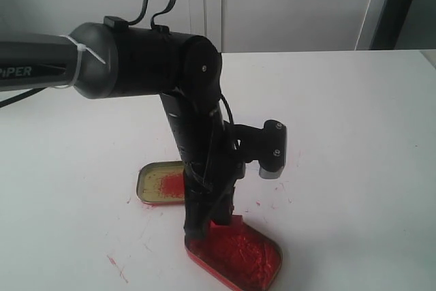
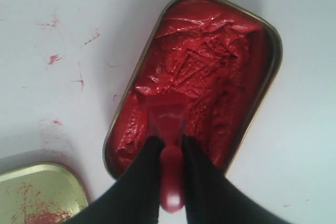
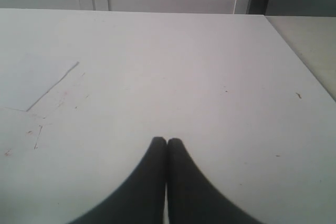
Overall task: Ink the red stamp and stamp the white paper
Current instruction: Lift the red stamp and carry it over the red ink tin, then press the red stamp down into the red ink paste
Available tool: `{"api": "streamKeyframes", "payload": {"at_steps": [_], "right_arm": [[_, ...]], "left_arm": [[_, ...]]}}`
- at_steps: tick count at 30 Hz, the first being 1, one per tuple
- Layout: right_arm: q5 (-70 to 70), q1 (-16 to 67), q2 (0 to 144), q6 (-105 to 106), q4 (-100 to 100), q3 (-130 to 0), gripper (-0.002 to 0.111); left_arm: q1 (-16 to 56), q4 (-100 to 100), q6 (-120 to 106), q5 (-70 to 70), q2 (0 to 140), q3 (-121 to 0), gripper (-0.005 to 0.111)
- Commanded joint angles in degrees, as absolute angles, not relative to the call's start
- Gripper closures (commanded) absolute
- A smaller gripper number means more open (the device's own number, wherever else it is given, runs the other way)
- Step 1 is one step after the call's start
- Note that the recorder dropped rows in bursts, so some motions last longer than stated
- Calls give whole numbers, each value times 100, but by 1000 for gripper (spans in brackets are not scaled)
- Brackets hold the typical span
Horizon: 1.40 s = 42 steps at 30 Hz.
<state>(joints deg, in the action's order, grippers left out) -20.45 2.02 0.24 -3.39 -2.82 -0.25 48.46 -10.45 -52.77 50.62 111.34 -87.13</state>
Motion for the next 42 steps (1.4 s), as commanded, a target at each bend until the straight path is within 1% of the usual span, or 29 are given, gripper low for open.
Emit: {"api": "streamKeyframes", "payload": {"at_steps": [1,7,15,29,42], "right_arm": [[-1998,224,0,-340,-305,0,108],[-1998,224,0,-340,-305,0,108],[-1998,224,0,-340,-305,0,108],[-1998,224,0,-340,-305,0,108],[-1998,224,0,-340,-305,0,108]], "left_arm": [[4877,-1179,-5241,5360,11157,-8735,107],[4877,-1191,-5241,5354,11281,-8735,107],[4877,-1191,-5241,4989,11375,-8735,107],[4877,-1125,-5241,5198,11411,-8735,107],[4877,-1005,-5241,5230,12002,-8735,107]]}}
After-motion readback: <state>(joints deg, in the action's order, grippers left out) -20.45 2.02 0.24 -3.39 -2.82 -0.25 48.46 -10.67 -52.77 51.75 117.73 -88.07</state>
